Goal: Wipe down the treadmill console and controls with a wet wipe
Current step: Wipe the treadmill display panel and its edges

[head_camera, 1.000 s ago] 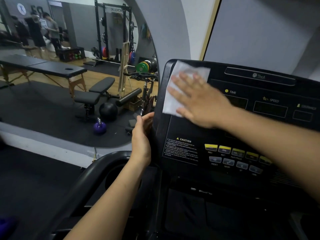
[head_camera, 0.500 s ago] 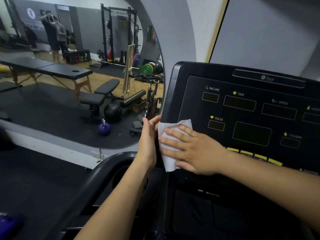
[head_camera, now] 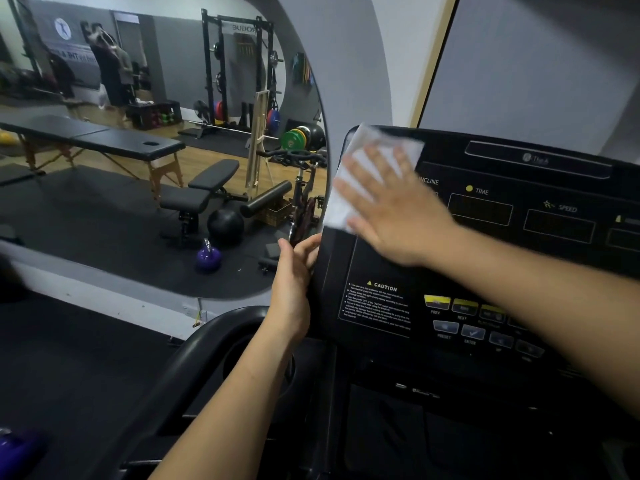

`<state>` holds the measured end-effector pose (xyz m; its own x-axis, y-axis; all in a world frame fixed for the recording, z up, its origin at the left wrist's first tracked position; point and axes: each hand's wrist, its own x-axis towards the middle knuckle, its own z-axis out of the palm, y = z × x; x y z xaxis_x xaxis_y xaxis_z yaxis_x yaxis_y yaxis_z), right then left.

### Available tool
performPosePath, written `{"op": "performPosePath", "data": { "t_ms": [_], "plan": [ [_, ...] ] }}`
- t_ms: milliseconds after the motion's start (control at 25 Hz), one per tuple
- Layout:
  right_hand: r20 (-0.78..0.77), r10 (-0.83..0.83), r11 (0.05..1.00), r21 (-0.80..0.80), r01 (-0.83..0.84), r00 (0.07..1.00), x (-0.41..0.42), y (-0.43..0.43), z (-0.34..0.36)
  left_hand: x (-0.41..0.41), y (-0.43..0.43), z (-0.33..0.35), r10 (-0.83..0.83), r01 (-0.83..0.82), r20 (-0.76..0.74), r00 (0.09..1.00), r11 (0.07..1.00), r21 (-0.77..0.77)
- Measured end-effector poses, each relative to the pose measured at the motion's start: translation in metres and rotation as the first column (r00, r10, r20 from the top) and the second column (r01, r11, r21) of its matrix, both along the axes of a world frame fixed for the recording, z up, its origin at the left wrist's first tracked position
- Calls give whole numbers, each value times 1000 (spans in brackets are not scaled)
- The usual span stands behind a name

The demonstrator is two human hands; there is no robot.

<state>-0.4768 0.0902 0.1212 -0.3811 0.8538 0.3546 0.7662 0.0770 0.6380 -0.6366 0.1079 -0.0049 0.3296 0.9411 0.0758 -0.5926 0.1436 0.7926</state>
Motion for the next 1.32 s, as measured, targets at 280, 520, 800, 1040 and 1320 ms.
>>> {"op": "performPosePath", "data": {
  "t_ms": [280,520,800,1040,1320],
  "plan": [
    [167,321,908,-335,-252,932,-31,-55,-89,-12,-1,-13,-40,59,129,991,987,-148],
    [90,54,998,-31,-52,994,11,20,32,-7,5,-10,-19,25,43,999,990,-141],
    [40,109,990,-90,-106,993,-14,-11,-22,13,10,41,522,-464,-174,835,838,287],
    [-197,272,931,-195,-309,942,-9,-42,-43,35,-1,31,679,-508,-327,657,720,473],
    [-528,210,978,102,-184,823,-23,-17,-24,32,-6,23,753,-500,-275,598,618,606]
  ]
}}
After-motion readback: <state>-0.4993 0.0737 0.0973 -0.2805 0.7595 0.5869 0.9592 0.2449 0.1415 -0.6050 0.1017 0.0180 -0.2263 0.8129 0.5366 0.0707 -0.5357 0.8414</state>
